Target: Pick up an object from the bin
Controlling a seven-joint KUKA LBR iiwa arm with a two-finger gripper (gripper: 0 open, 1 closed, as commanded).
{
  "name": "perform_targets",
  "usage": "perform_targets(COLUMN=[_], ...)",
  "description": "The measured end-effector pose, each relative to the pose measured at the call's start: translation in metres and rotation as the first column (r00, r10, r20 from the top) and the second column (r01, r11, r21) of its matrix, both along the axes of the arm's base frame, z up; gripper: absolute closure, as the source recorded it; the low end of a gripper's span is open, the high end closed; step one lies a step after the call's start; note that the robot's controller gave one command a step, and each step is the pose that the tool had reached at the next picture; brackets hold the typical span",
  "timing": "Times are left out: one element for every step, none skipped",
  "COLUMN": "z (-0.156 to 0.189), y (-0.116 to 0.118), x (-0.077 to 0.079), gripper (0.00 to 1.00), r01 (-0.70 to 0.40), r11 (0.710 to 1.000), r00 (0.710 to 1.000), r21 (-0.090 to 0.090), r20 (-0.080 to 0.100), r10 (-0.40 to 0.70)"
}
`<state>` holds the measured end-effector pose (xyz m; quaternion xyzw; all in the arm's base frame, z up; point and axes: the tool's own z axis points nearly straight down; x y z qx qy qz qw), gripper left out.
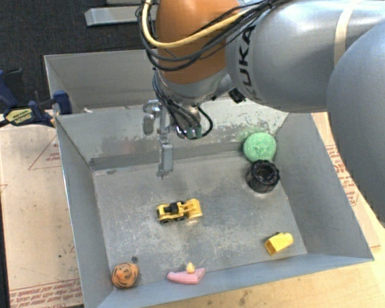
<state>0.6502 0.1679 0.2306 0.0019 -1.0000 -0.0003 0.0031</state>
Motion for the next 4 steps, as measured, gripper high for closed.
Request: perform_targets(z=[0.006,0.005,-0.004,-0.044], y=[-0.001,-0.001,-0.004,-0.017], x=[0.001,0.001,-0.007,-0.032], gripper=[0.00,0.00,0.00,0.00], r01=[0.002,0.002,0.065,-0.037], r11=[1.000,1.000,0.998,0.999], r00=[1.000,1.000,0.998,0.999], r21=[0.001,0.001,0.001,0.000], r20=[0.008,0.007,0.007,0.010], r10=[-0.002,-0.002,-0.065,0.037])
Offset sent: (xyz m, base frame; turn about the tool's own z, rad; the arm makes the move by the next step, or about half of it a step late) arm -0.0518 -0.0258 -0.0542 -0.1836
